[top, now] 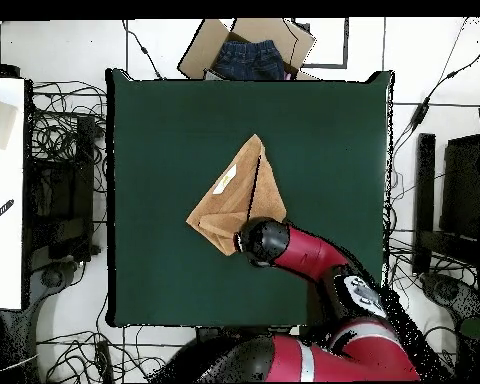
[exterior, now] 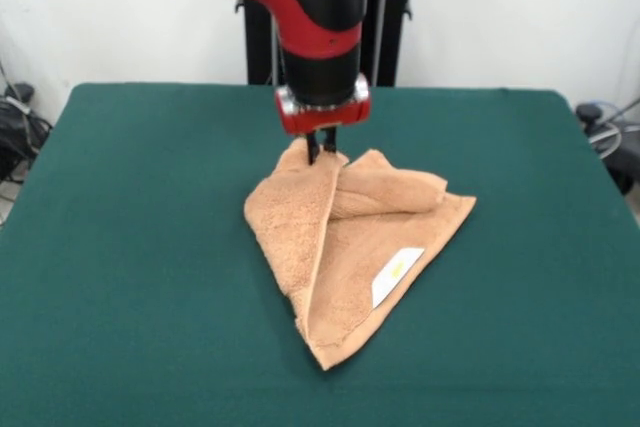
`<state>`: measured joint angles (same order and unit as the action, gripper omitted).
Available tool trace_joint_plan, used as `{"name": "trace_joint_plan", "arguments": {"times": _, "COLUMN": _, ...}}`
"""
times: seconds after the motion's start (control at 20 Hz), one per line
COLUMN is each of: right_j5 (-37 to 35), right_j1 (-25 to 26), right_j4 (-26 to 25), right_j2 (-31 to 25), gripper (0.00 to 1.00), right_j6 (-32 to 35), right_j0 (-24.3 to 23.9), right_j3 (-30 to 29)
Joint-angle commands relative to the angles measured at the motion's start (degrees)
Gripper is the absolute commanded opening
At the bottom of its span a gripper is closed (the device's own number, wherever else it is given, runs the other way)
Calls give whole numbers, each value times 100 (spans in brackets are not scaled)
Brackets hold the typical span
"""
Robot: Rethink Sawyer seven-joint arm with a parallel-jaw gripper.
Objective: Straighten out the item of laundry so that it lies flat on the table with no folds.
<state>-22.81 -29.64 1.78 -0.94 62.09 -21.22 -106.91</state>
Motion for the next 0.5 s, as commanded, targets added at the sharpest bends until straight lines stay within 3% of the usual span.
{"name": "trace_joint_plan", "arguments": {"times": 0.05, "right_j5": -710, "right_j1": -1227, "right_j4": 363, "right_j2": -498, "gripper": 0, "right_j6": 1112, "right_j0": -137, "right_j3": -657}}
{"name": "trace_joint_plan", "arguments": {"times": 0.2, "right_j5": -1444, "right_j1": -1395, "right_j4": 289, "right_j2": -244, "gripper": 0, "right_j6": 1016, "right_j0": 12, "right_j3": -408}}
{"name": "trace_joint_plan", "arguments": {"times": 0.5, "right_j5": -1816, "right_j1": -1575, "right_j4": 254, "right_j2": -245, "gripper": 0, "right_j6": 958, "right_j0": -25, "right_j3": -293}}
